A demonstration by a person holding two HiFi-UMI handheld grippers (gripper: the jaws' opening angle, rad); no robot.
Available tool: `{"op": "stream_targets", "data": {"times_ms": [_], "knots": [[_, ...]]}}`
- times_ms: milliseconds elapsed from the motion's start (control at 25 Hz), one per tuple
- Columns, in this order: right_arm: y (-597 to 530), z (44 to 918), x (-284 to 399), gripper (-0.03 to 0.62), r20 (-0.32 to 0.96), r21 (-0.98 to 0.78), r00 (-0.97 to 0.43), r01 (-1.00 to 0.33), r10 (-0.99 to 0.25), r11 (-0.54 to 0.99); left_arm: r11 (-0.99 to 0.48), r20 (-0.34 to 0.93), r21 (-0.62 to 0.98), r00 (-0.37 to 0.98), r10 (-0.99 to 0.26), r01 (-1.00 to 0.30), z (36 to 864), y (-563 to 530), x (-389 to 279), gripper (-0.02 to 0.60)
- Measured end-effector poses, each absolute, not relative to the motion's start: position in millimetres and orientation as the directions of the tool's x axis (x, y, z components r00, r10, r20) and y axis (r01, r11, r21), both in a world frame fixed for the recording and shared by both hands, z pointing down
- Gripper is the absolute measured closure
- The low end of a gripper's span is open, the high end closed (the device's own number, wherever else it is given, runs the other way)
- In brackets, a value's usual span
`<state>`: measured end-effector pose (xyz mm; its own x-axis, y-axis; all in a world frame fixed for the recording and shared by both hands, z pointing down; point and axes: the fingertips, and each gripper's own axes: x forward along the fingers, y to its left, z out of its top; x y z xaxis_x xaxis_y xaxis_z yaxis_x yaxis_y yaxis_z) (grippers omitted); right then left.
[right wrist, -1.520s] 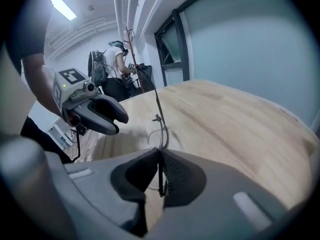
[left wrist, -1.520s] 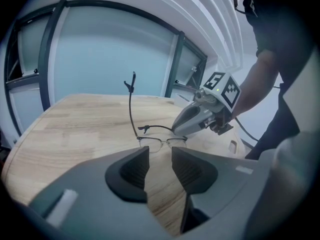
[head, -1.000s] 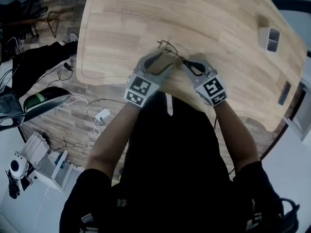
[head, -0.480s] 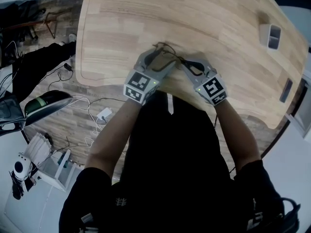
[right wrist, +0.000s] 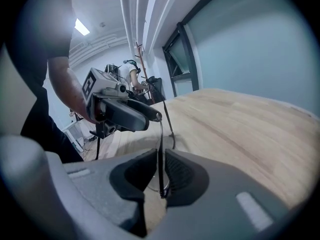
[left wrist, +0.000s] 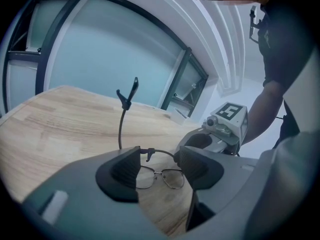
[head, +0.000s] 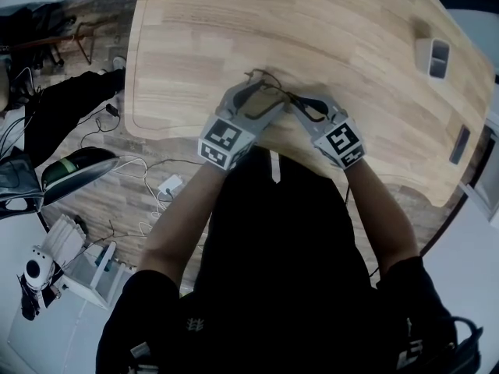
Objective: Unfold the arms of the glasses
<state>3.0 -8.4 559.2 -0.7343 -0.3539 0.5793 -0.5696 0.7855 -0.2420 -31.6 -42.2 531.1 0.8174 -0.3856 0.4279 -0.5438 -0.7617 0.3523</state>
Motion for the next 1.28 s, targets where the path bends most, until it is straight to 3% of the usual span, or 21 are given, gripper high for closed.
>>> {"op": "stream_targets", "data": {"times_ms": [360,840,1280], "knots": [[2.1,542.0,11.7,0.530,0.562,-0.270,-0.743,-0.580,-0.363,0.769,-0.787,0.425,0.328,0.826,-0.371,-0.523,516.2,-28.4,-22.4,0.325],[4.5,511.3,50.8,0.525,0.519,-0.242,-0.693,-0.680,-0.500,0.692,-0.838,0.420,0.291,0.849,-0.321,-0.461,490.1,-3.7,0.9,0.325],[3.7,492.8,85.9,0.525,0.490,-0.223,-0.628,-0.760,-0.604,0.610,-0.907,0.408,0.268,0.891,-0.200,-0.326,461.8,33.6,38.9,0.325]]}}
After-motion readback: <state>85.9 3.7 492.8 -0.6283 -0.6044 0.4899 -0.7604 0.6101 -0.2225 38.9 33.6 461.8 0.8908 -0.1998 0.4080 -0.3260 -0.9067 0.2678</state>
